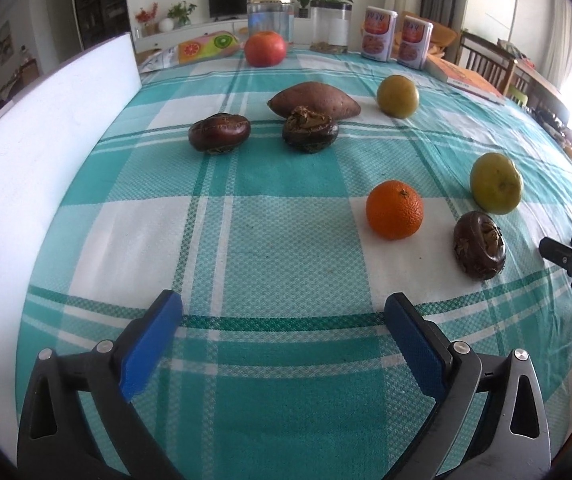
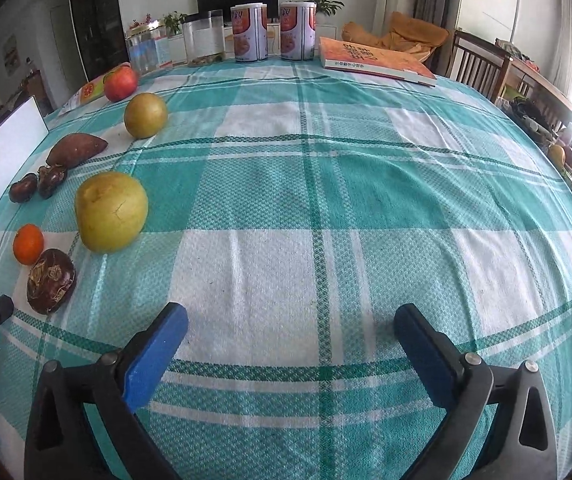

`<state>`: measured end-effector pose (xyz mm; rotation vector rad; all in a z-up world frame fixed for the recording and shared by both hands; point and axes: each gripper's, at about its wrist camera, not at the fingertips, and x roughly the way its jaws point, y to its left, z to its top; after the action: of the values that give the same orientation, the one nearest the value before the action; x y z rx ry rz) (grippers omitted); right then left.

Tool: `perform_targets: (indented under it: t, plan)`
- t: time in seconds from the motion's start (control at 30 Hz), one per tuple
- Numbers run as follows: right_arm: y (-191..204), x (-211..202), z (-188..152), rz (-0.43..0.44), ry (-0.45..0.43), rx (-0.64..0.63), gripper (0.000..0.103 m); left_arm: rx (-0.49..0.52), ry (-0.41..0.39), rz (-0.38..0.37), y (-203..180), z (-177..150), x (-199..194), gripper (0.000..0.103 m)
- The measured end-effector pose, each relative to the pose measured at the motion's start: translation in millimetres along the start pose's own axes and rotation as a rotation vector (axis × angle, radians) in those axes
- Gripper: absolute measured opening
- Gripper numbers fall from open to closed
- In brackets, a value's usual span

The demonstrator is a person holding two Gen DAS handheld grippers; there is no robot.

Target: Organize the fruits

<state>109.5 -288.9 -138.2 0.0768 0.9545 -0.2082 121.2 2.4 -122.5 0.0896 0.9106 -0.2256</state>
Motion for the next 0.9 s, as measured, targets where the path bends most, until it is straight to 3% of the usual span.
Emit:
perform_targets:
  t: [0.9]
  plan:
    - [-0.4, 1.0, 0.6, 0.003, -0.001, 0.003, 0.103, -0.001, 0.004, -0.007, 0.8, 1.3, 2.7, 0.102]
